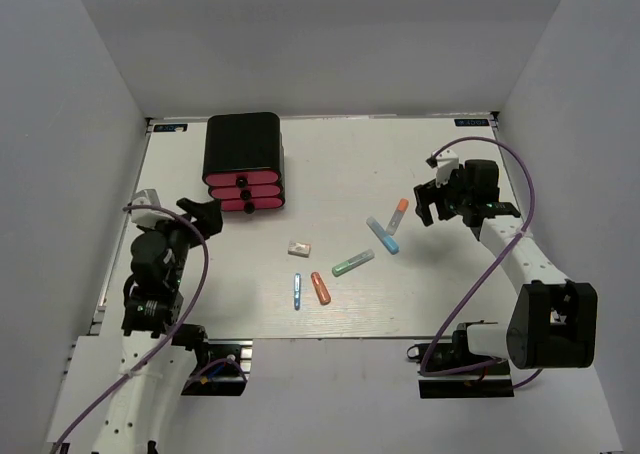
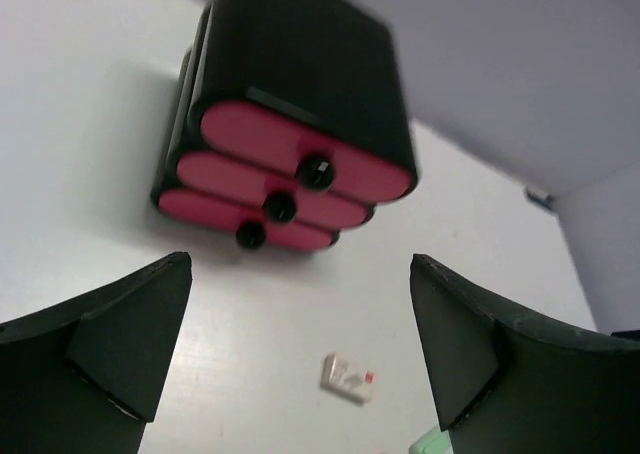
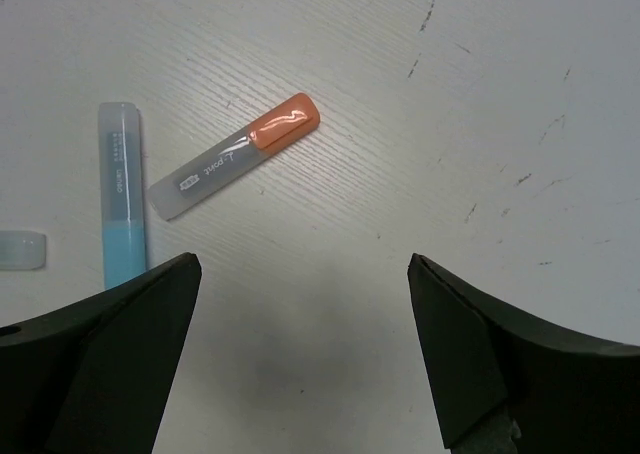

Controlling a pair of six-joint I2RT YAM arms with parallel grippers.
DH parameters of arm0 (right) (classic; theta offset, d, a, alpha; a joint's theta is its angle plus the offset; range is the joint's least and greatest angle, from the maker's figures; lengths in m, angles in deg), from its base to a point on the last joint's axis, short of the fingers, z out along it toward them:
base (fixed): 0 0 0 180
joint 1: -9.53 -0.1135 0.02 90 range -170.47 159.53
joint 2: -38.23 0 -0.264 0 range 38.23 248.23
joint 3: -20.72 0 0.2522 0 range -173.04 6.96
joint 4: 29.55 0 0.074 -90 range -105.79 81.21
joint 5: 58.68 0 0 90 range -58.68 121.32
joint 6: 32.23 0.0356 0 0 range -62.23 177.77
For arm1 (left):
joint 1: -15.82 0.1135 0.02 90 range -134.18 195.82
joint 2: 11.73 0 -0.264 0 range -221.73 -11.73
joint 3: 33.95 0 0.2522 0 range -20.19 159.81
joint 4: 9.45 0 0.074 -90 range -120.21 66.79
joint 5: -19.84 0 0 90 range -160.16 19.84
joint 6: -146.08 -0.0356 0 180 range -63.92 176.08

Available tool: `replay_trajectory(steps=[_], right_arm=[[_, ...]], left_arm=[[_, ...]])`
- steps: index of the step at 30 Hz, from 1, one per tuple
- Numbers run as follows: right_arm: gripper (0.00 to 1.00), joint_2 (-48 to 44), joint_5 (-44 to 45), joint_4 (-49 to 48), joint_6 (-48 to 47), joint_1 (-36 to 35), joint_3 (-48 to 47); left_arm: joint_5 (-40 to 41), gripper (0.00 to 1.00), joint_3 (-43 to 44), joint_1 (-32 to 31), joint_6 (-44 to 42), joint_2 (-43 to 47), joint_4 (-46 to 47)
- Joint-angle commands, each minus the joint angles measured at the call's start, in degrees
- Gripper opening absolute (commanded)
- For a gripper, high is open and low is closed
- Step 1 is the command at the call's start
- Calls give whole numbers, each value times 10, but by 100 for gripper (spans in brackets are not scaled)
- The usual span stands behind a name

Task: Sort the stationery into containers
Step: Open the drawer in the storage box.

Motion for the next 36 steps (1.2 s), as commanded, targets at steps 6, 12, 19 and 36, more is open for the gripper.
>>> replay_trajectory(steps=[6, 12, 19, 36], right_arm=[[90, -6, -90, 6, -30, 0, -15], [90, -9, -134, 15, -47, -2, -13], [77, 10, -159, 32, -80, -5, -17], [78, 21, -190, 18, -60, -6, -12]], left_arm=[[-51, 100, -17, -4, 33, -74, -37], [-64, 100, -17, -4, 38, -112, -5], [-110, 41, -36, -4, 33, -160, 63], [-112, 77, 37, -4, 38, -392, 200]])
